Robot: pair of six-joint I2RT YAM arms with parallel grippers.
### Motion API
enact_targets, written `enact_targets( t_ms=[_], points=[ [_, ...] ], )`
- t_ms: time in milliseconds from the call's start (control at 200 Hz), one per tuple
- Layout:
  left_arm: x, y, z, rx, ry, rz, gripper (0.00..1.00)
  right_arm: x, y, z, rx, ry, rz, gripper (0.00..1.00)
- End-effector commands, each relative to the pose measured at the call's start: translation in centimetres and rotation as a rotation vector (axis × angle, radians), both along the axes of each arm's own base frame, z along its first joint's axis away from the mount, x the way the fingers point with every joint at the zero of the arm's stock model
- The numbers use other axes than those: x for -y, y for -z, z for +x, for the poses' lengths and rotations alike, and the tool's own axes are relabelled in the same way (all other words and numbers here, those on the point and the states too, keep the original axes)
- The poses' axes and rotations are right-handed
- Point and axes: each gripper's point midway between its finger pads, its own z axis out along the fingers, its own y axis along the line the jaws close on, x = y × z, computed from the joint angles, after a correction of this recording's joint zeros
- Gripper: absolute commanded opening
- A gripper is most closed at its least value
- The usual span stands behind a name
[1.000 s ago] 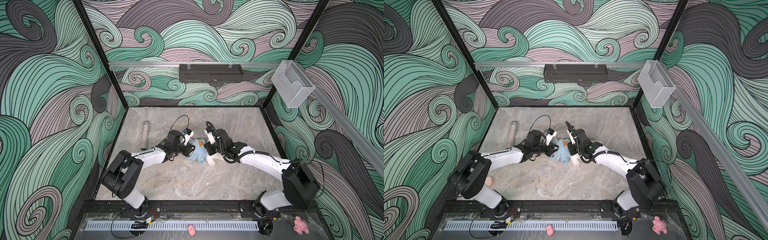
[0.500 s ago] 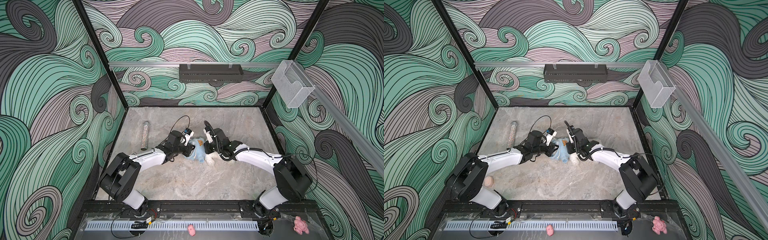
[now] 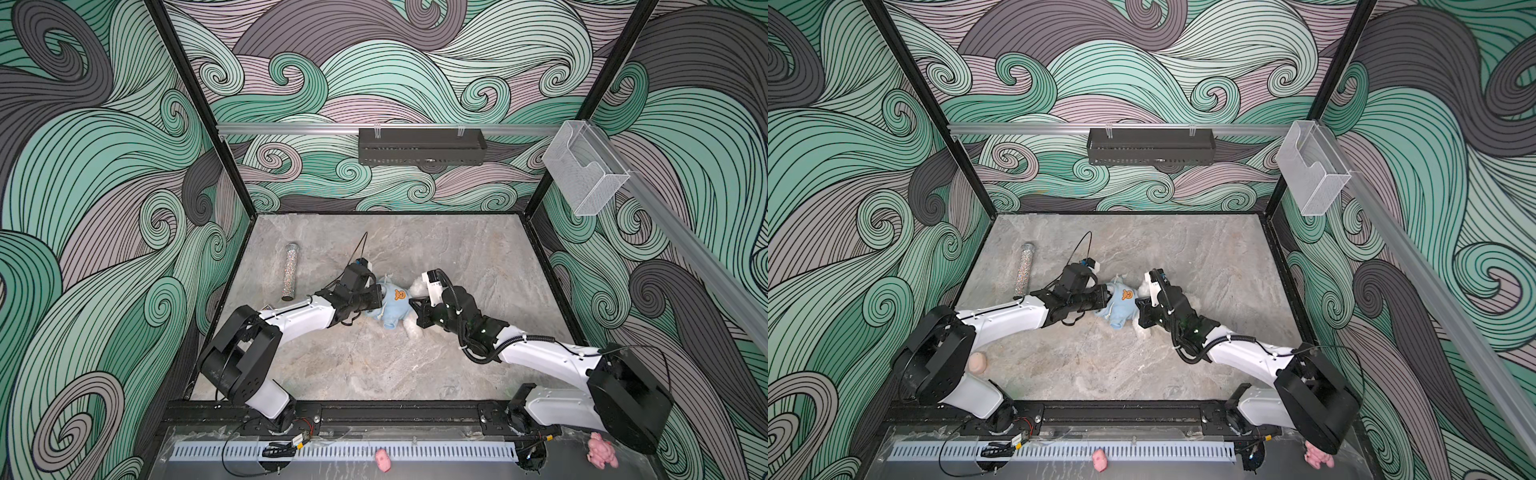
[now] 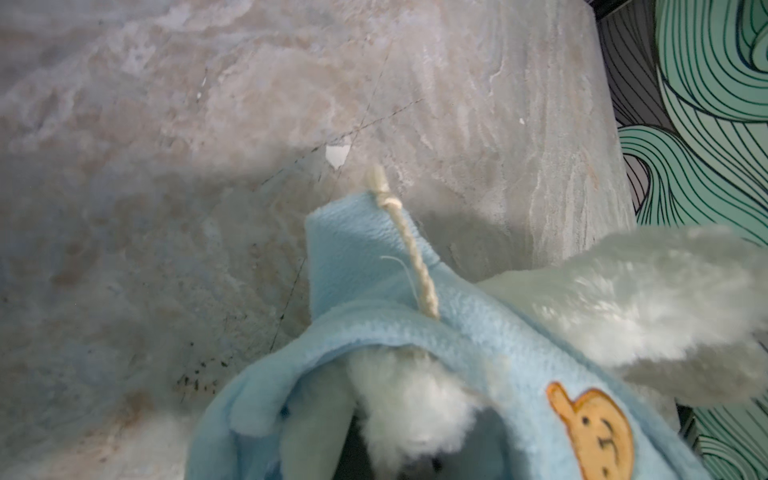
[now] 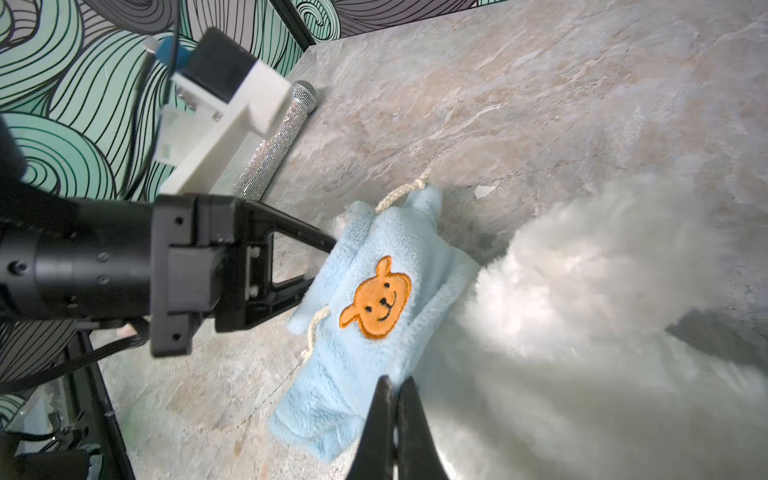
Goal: Dress the teddy bear
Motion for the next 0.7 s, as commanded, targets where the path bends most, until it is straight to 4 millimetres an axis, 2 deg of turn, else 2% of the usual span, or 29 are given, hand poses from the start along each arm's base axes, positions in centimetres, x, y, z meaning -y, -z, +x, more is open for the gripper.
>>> enact_targets(
  t_ms=[0,225,300,390,495,520,565,695],
  points=[
    [-4.2,1.4,2.2,-0.067,-0.315,-0.018,0.00,0.7,0.4,-1.3,0.004,0.007,0.032,0.00],
    [-6.2,3.0,3.2,-0.178,-0.508,-0.262,0.00,3.7,5.5,-4.1,-0.034,0.019,-0.126,0.00],
    [-6.2,2.8,3.9,-0.198,-0.535,-0.347,0.00,4.9,6.5,-4.5,-0.022,0.043,-0.188,0.00],
    [-6.1,2.1,4.5,-0.209,-0.542,-0.423,0.00,7.7,7.5,-4.2,-0.006,0.137,-0.283,0.00],
    [-6.5,0.9,4.8,-0.196,-0.534,-0.477,0.00,10.8,7.2,-3.5,0.022,0.287,-0.326,0.00],
    [-6.4,0.6,4.9,-0.179,-0.524,-0.482,0.00,10.7,7.0,-3.3,0.026,0.293,-0.318,0.00],
    [-6.1,0.1,4.8,-0.150,-0.500,-0.497,0.00,9.5,6.7,-3.2,0.034,0.243,-0.300,0.00],
    [-2.8,-3.0,4.9,0.008,-0.316,-0.549,0.00,2.3,4.9,-4.3,0.044,-0.111,-0.202,0.00]
  ],
)
